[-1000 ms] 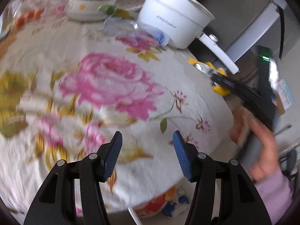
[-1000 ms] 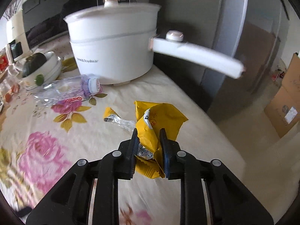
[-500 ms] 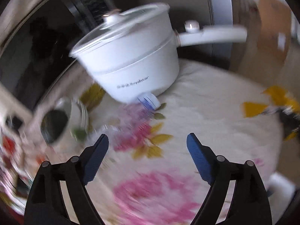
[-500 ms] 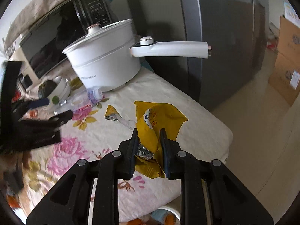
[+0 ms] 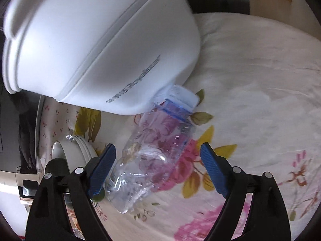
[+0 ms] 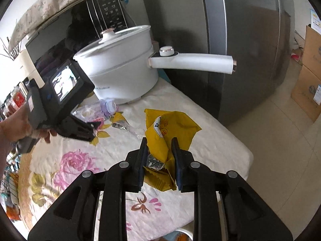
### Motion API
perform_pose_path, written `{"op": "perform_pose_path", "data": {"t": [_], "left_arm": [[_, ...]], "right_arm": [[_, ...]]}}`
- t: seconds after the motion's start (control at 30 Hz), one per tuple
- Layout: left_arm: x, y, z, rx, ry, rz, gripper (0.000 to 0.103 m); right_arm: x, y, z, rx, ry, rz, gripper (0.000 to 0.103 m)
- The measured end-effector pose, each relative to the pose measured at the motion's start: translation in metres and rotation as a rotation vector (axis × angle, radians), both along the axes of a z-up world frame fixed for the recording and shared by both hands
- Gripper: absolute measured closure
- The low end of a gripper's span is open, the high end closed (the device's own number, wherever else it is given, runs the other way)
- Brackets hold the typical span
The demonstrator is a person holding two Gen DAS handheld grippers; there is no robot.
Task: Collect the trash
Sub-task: 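Grasp the clear plastic water bottle with the left gripper while the right holds the bag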
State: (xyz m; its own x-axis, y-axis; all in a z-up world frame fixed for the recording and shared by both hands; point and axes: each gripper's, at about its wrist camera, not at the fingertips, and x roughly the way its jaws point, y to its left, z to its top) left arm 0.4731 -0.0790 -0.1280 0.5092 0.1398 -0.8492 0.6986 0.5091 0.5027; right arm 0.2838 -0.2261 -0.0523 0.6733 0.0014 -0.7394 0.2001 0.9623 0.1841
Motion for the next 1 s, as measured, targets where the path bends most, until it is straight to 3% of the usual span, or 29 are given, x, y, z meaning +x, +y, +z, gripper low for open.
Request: {"op": "perform_pose_path", "data": {"t": [0.13, 0.3, 0.57, 1.0], "left_arm": [[0.011, 0.011, -0.015, -0.021, 0.003, 0.016, 0.018], [0.005, 0.019, -0.01, -0.109, -0.001, 0.006, 0.033], [-0.039, 0.006, 0.002, -0.225, 0.022, -0.003, 0.037], [-0.11, -0.005, 0.046, -0.522, -0.036, 0.151, 0.037]], "right_arm": [[0.0, 0.0, -0.001, -0.013, 0.009, -0.004, 0.08], [0.0, 0.001, -0.002, -0.015, 0.02, -0.008, 0.08], [-0.008, -0.002, 0.008, -0.005, 0.004, -0.013, 0.08], [-0.038, -0.024, 0.028, 0.015, -0.059, -0.042, 0.08]]}}
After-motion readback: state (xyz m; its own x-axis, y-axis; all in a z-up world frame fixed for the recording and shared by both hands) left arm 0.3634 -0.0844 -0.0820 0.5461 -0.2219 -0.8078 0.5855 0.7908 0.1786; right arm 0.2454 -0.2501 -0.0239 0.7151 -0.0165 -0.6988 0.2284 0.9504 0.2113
